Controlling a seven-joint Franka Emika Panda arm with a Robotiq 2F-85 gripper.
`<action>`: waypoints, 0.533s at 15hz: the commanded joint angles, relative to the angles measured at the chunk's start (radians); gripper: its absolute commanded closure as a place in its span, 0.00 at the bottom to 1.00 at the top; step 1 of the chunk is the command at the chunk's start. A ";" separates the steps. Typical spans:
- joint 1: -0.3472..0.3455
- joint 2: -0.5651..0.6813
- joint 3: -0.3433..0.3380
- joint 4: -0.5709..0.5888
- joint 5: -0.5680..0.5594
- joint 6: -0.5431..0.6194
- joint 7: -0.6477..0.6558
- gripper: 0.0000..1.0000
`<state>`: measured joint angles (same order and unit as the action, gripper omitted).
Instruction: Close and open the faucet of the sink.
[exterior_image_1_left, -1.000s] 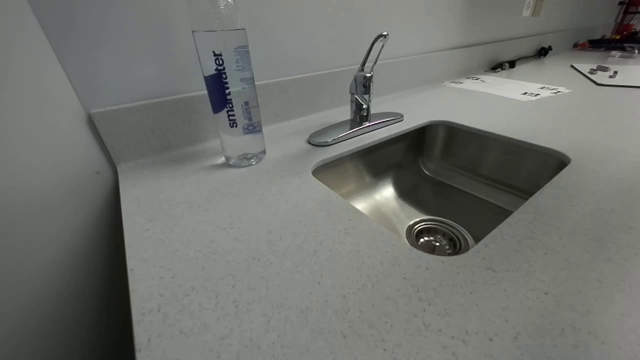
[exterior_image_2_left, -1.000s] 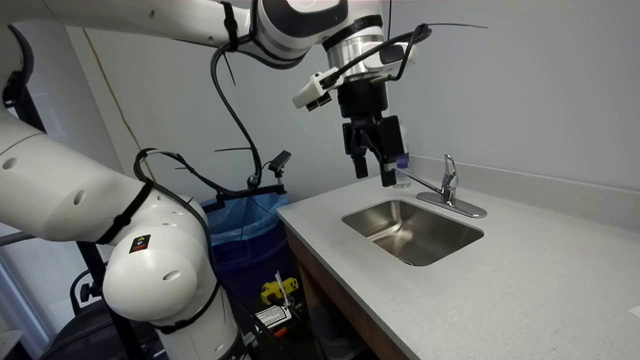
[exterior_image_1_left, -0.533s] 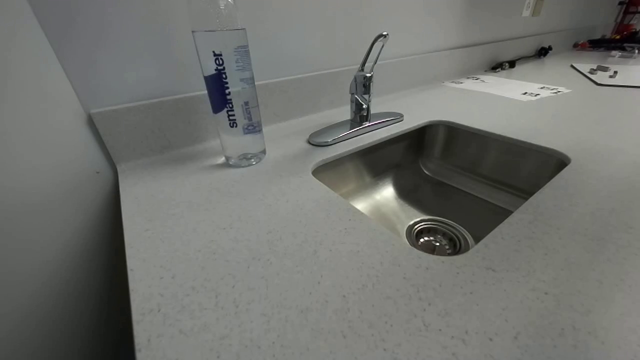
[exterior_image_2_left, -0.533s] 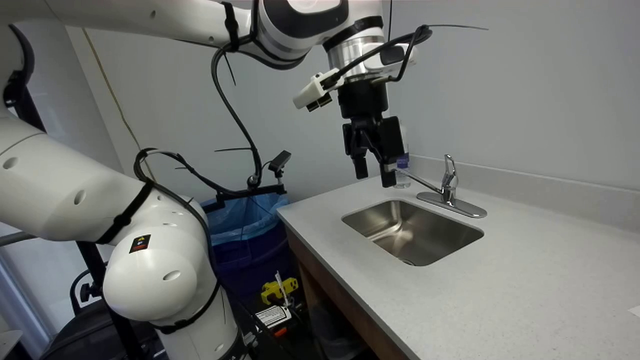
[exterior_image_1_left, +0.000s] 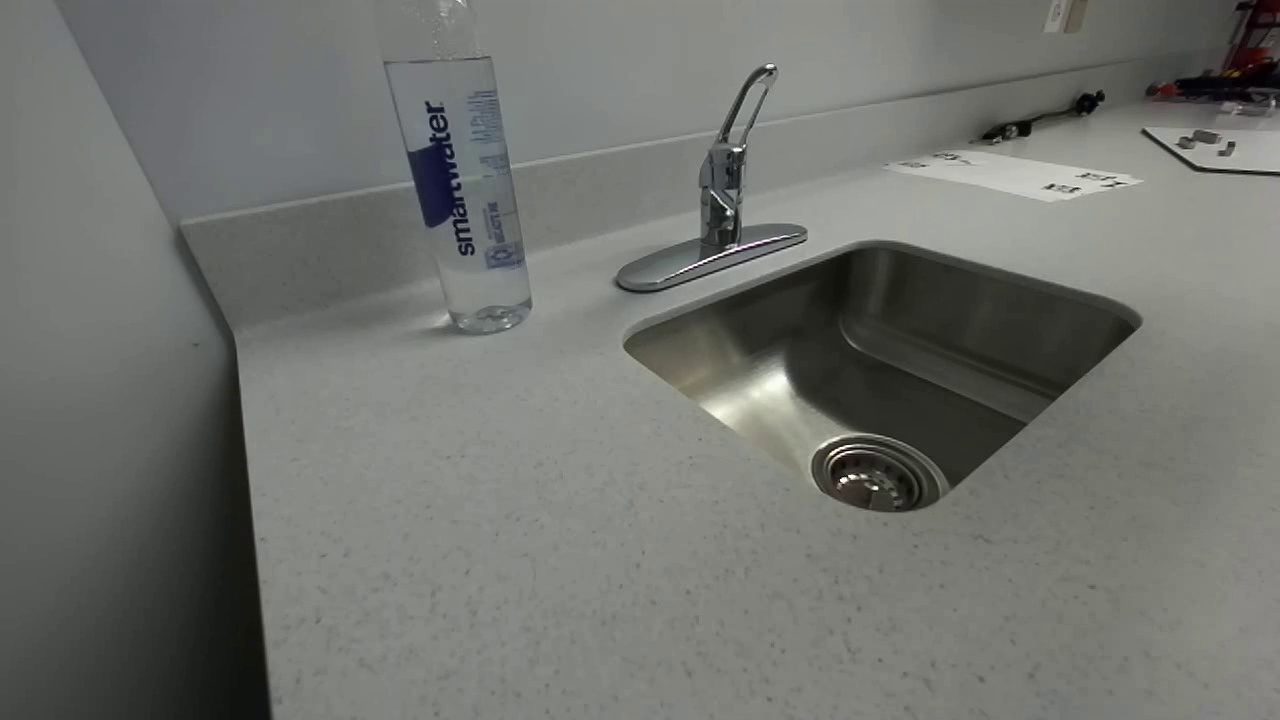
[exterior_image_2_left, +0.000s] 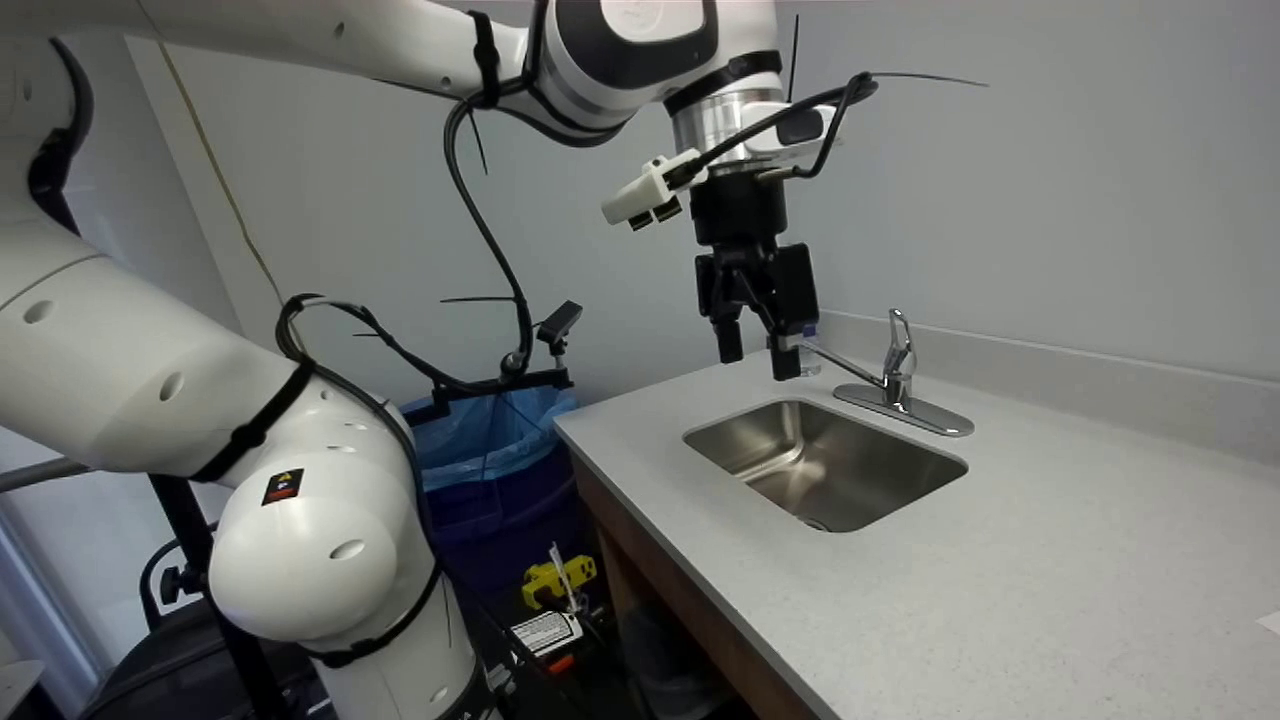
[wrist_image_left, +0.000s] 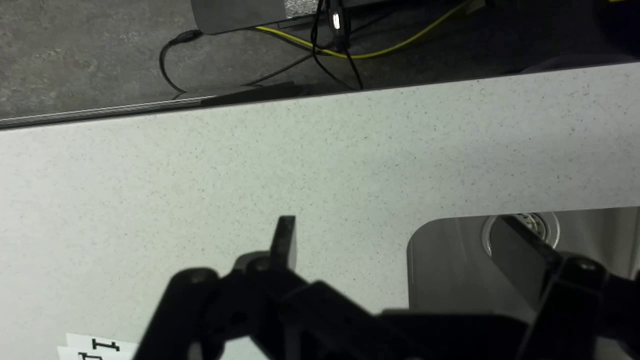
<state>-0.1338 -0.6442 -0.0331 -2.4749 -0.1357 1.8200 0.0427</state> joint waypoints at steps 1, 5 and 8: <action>0.030 0.091 0.004 0.073 0.029 0.004 0.021 0.00; 0.054 0.174 0.017 0.141 0.051 0.004 0.029 0.00; 0.071 0.238 0.032 0.199 0.065 0.012 0.043 0.00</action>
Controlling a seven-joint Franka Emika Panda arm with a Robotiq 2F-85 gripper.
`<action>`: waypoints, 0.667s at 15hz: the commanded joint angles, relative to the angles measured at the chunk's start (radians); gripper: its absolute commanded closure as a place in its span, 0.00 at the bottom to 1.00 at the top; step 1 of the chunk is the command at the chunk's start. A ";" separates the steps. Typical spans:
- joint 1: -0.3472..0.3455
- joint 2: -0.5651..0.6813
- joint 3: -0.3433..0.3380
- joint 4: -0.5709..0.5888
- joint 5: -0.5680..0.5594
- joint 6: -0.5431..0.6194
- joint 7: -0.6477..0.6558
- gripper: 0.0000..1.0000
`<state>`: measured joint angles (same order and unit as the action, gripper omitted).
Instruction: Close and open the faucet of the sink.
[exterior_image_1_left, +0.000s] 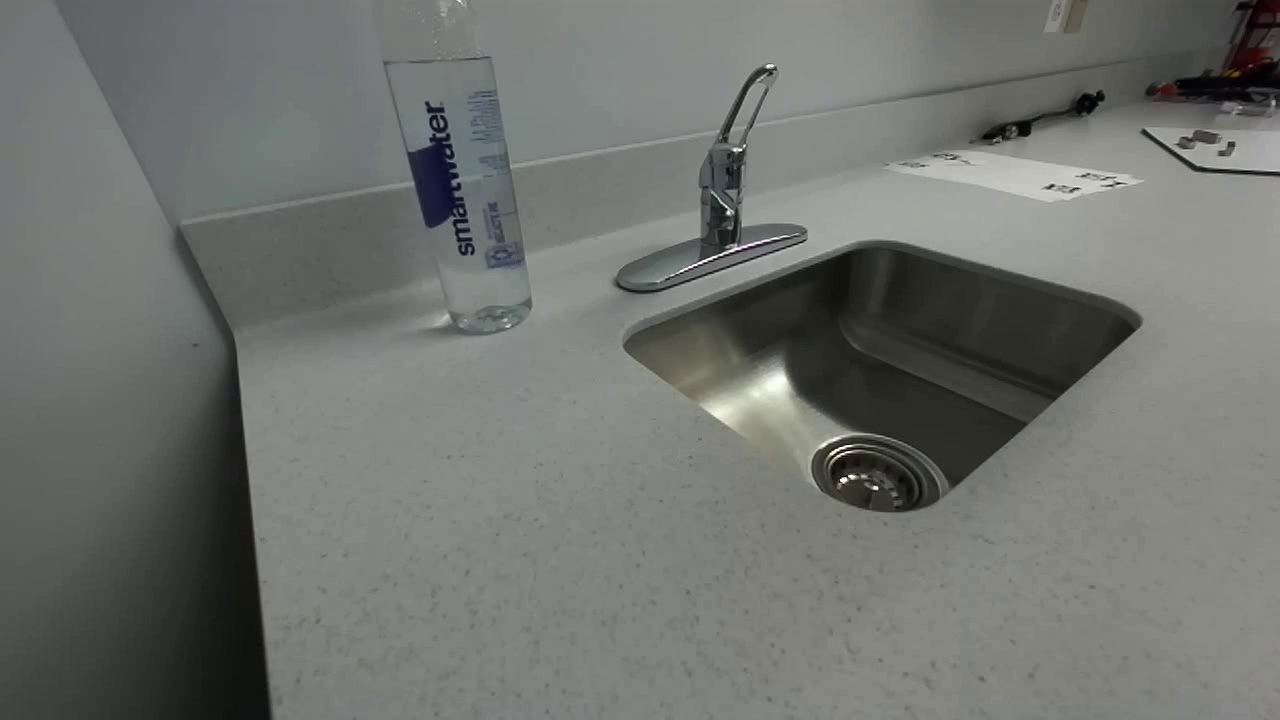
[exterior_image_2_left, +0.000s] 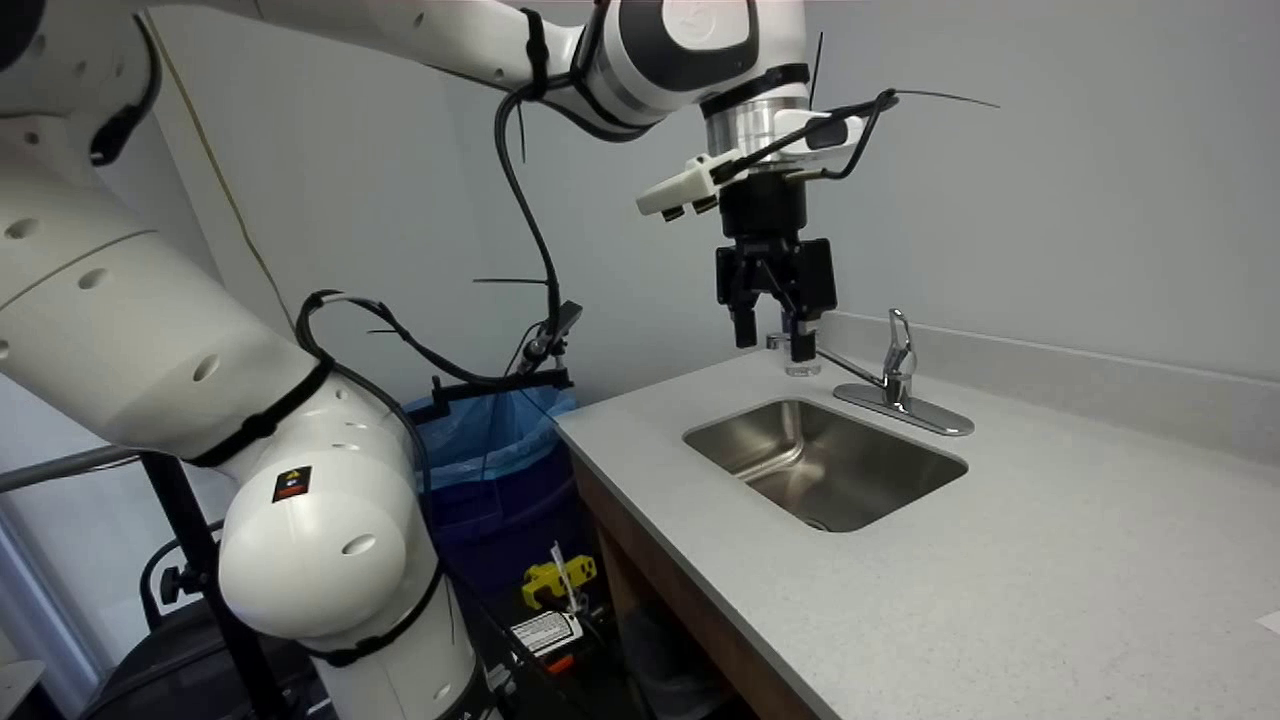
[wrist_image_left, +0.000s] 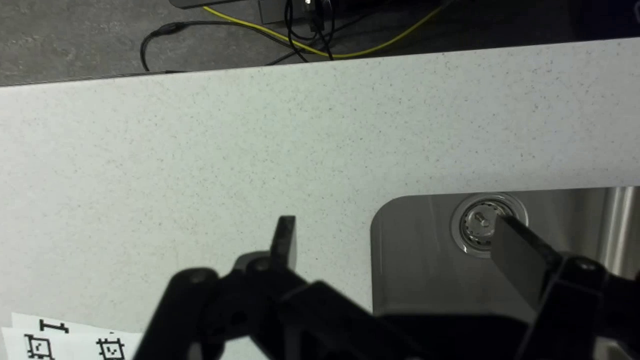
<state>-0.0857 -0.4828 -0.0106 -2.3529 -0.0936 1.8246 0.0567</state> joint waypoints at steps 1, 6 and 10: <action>0.028 0.098 0.016 0.096 0.027 0.017 0.037 0.00; 0.040 0.228 0.031 0.218 0.034 0.052 0.072 0.00; 0.045 0.326 0.033 0.310 0.042 0.076 0.104 0.00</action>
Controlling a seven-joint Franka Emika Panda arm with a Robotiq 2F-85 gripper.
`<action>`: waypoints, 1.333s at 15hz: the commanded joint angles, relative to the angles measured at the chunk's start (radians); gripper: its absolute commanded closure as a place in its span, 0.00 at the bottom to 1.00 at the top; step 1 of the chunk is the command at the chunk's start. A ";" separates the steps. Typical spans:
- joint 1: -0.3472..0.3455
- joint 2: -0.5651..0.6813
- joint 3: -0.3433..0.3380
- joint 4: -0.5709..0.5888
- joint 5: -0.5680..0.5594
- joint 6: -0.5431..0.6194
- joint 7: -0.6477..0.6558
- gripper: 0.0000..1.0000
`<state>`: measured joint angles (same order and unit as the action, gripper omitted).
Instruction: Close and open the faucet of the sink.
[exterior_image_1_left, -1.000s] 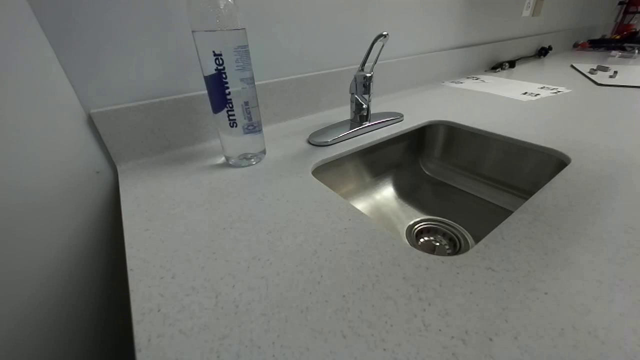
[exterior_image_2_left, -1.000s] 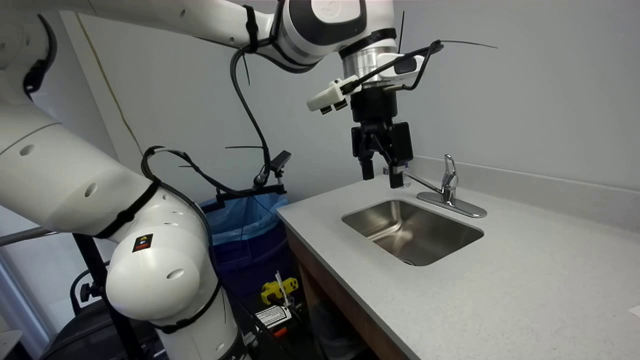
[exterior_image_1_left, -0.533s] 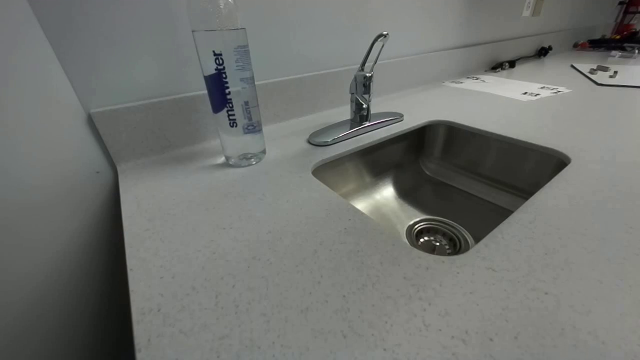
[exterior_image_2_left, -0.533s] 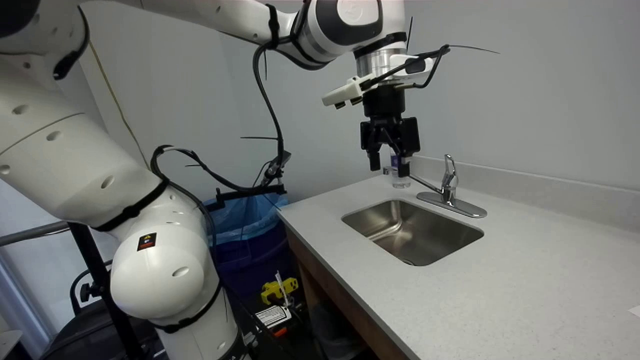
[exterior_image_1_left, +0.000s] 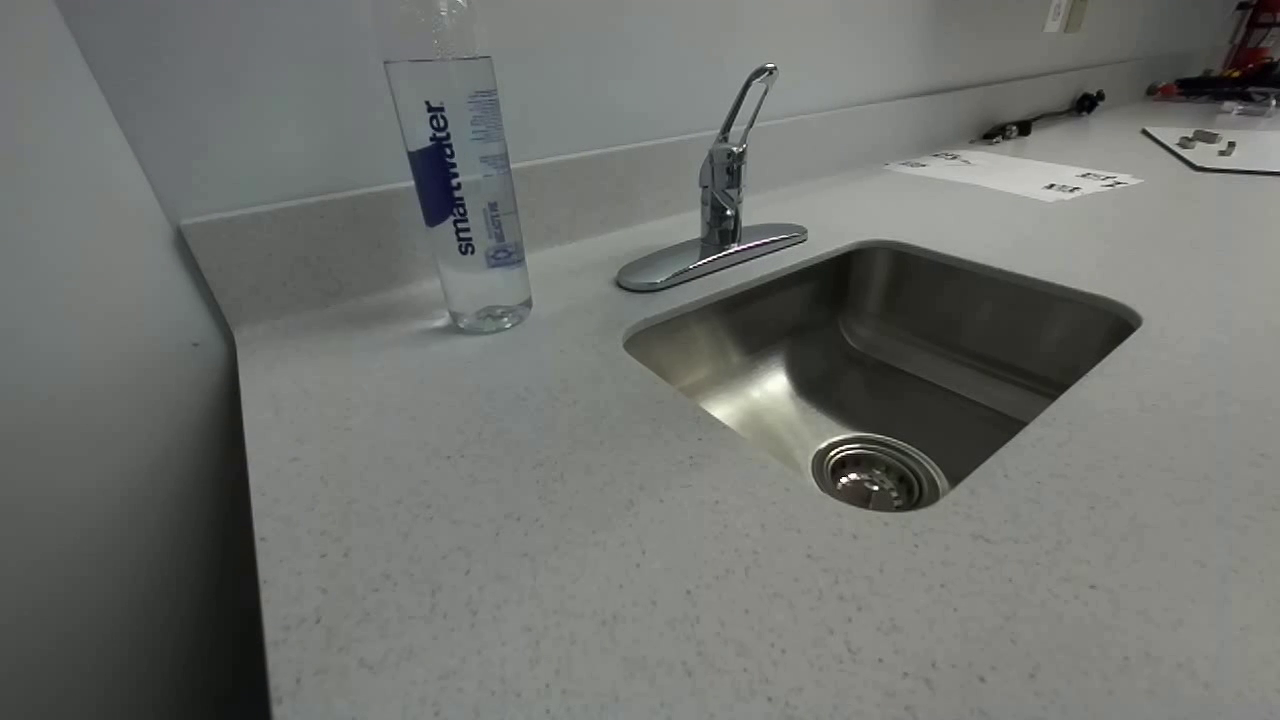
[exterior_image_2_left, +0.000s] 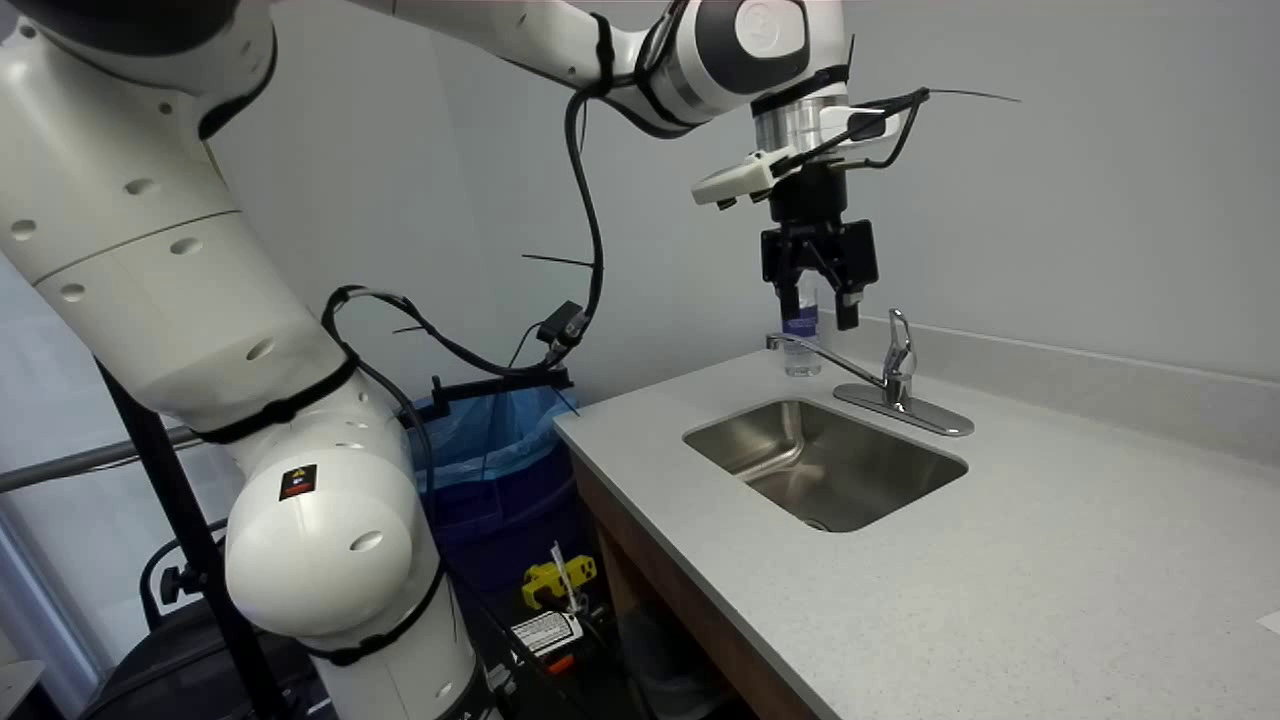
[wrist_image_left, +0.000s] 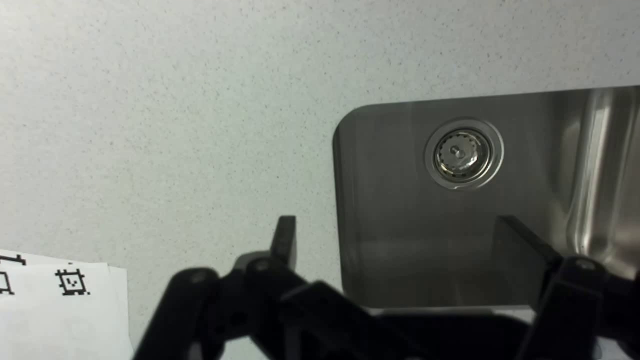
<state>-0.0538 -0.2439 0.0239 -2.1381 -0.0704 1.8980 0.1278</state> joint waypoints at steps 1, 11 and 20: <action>0.015 0.108 -0.001 0.117 0.020 0.007 0.040 0.00; 0.027 0.182 -0.009 0.186 0.039 0.016 0.066 0.00; 0.030 0.193 -0.005 0.189 0.035 0.015 0.072 0.00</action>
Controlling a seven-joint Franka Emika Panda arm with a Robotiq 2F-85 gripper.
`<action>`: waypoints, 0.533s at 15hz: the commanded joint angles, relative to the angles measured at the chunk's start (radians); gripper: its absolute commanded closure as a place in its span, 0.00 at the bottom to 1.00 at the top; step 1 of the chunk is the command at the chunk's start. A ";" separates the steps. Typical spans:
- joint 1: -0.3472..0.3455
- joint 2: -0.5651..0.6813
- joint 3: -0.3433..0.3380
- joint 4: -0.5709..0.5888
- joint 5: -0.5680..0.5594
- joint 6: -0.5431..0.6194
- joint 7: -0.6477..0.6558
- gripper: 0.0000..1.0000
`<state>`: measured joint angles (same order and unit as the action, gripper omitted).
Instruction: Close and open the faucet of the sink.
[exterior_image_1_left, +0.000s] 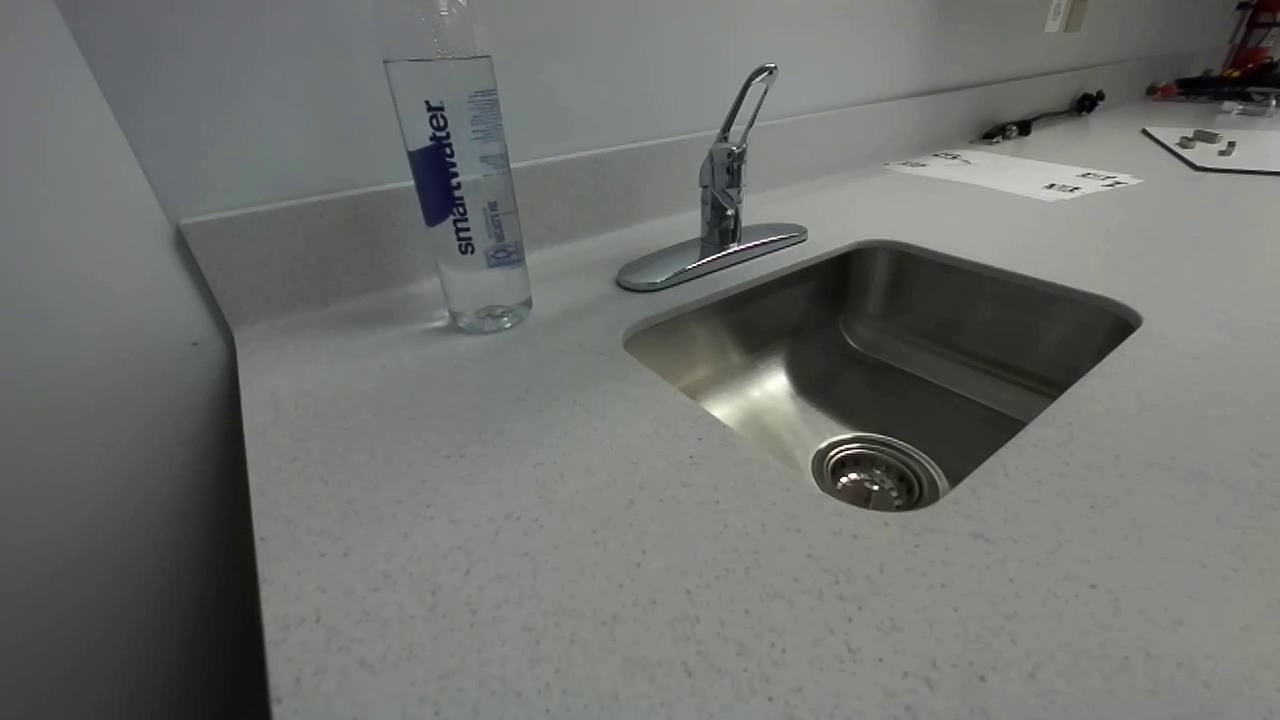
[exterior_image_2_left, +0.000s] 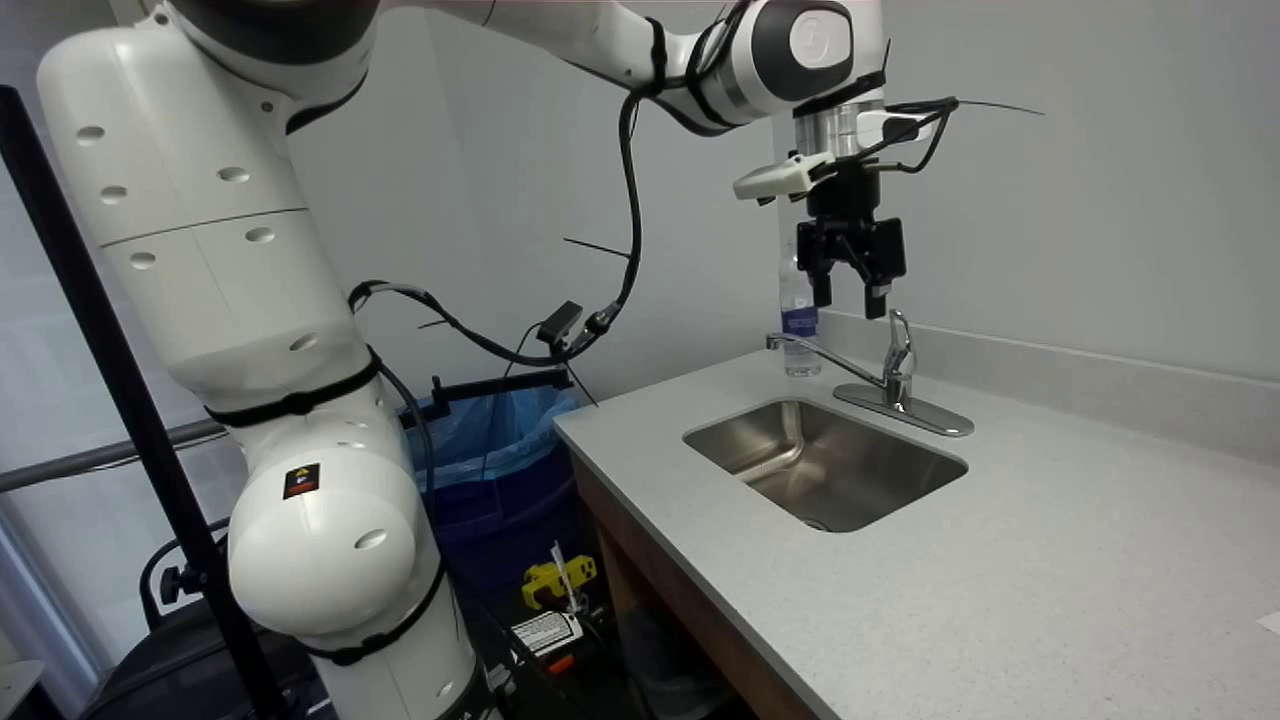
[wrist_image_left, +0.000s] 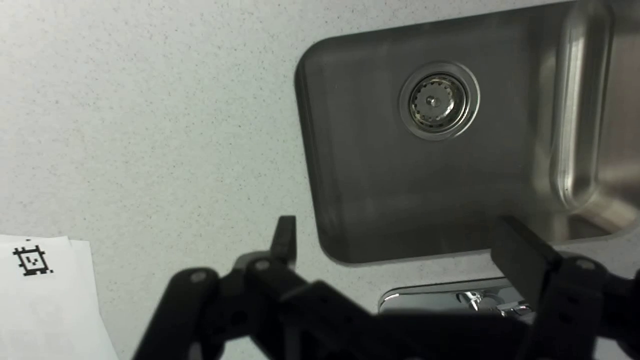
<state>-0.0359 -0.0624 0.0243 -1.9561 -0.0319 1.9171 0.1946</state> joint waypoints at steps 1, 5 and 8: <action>0.014 0.019 -0.004 0.010 -0.006 -0.004 0.010 0.00; 0.027 0.052 0.004 0.020 0.000 0.011 0.021 0.00; 0.043 0.082 0.010 0.030 0.020 0.054 0.024 0.00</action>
<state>-0.0130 -0.0173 0.0297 -1.9567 -0.0309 1.9395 0.1972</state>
